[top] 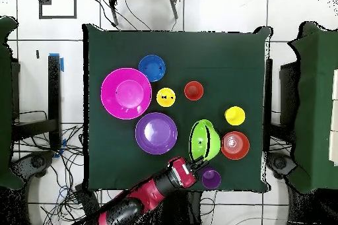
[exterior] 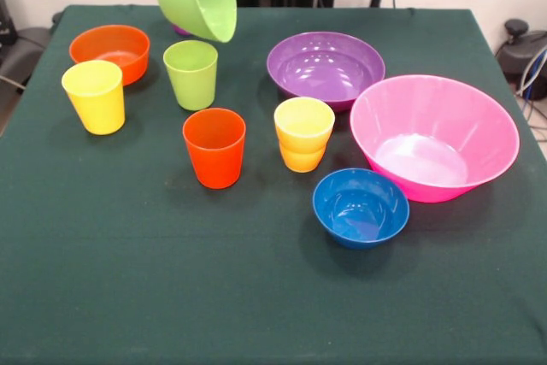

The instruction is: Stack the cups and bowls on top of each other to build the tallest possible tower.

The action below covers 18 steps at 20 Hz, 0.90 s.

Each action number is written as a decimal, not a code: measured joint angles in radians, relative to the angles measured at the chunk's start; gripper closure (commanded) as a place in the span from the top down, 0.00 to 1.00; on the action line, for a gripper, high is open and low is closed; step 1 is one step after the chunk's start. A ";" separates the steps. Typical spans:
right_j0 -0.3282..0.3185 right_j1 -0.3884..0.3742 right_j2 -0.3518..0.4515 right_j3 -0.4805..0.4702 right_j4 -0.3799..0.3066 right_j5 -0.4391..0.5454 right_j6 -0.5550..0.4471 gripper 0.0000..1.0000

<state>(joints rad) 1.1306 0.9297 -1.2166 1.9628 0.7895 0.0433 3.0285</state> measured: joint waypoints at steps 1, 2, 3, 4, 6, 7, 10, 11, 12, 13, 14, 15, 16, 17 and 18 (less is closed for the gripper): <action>0.000 0.005 -0.002 -0.003 0.000 0.006 0.000 0.00; 0.001 0.010 -0.005 -0.005 0.000 0.012 0.000 0.00; 0.001 0.016 -0.008 -0.009 0.000 0.020 0.000 0.00; 0.001 0.022 -0.011 -0.012 0.000 0.027 0.000 0.00; 0.003 0.045 -0.020 -0.028 0.001 0.053 0.000 0.00; 0.004 0.048 -0.021 -0.029 0.001 0.057 0.000 0.00; 0.007 0.071 -0.031 -0.044 0.001 0.086 0.000 0.00; 0.007 0.077 -0.033 -0.049 0.001 0.095 0.000 0.00; 0.009 0.089 -0.038 -0.057 0.001 0.108 0.000 0.00; 0.010 0.096 -0.041 -0.063 0.001 0.117 0.000 0.00; 0.011 0.103 -0.044 -0.068 0.001 0.124 0.000 0.00; 0.011 0.116 -0.049 -0.079 0.001 0.139 0.000 0.00; 0.011 0.120 -0.051 -0.083 0.001 0.144 0.000 0.00; 0.012 0.124 -0.053 -0.087 0.001 0.150 0.000 0.00; 0.012 0.131 -0.057 -0.092 0.001 0.159 0.000 0.00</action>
<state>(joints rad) 1.1422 1.0611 -1.2734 1.8705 0.7909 0.2020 3.0285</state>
